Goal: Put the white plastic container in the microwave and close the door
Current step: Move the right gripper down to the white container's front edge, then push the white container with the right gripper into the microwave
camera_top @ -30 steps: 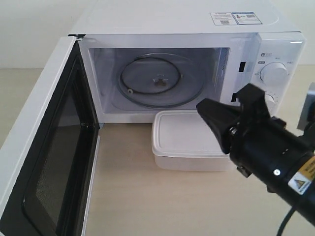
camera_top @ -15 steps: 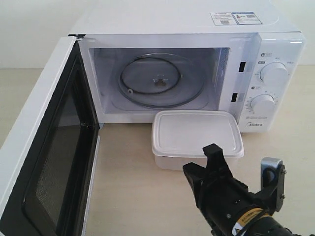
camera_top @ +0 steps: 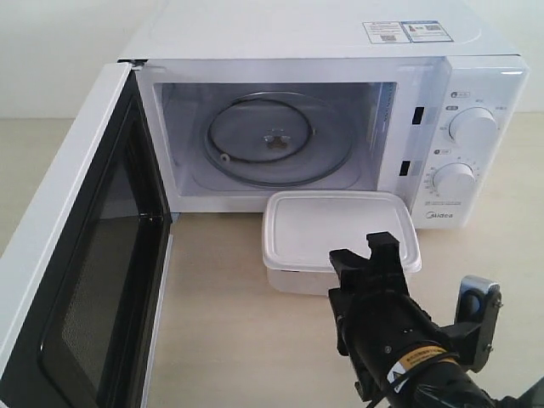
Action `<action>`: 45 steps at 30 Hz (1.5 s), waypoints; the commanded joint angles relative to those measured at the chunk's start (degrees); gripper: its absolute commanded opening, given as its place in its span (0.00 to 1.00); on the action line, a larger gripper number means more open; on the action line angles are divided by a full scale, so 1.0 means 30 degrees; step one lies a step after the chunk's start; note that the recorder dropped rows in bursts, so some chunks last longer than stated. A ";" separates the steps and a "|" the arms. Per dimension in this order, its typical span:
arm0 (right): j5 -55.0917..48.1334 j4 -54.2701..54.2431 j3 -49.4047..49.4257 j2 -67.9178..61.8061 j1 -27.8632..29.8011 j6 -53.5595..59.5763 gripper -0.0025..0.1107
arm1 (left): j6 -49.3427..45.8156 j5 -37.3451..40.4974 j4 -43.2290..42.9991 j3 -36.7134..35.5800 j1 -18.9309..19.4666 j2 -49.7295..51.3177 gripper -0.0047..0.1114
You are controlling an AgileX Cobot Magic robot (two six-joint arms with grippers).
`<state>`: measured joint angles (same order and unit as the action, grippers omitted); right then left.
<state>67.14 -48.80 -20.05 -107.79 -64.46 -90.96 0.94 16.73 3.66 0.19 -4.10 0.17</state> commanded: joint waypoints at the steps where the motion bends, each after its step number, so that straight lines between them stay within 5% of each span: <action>1: -0.1635 -0.0977 -0.0418 -0.0188 -0.0031 -0.0080 0.45 | 0.0167 -0.0005 -0.0013 -0.0065 -0.0149 -0.0057 0.08; 16: -0.1048 -0.1785 -0.2117 -0.1863 0.0898 -0.1138 0.45 | 0.0167 -0.0005 -0.0013 -0.0065 -0.0149 -0.0057 0.08; 30: -0.1088 0.1103 -0.2117 -0.1863 0.3410 -0.1142 0.45 | 0.0167 -0.0005 -0.0013 -0.0065 -0.0149 -0.0057 0.08; 33: -0.1090 0.1103 -0.2117 -0.1863 0.3410 -0.0901 0.36 | 0.0167 -0.0005 -0.0013 -0.0065 -0.0149 -0.0057 0.08; 38: -0.1060 0.1103 -0.2117 -0.1863 0.3410 -0.0407 0.02 | 0.0167 -0.0005 -0.0013 -0.0065 -0.0149 -0.0057 0.08; 45: 0.0135 0.2030 -0.2117 -0.1827 0.3118 -0.0407 0.02 | 0.0167 -0.0005 -0.0013 -0.0065 -0.0149 -0.0057 0.08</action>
<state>61.51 -43.57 -25.85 -113.30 -55.43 -93.45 0.94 16.73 3.66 0.19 -4.10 0.17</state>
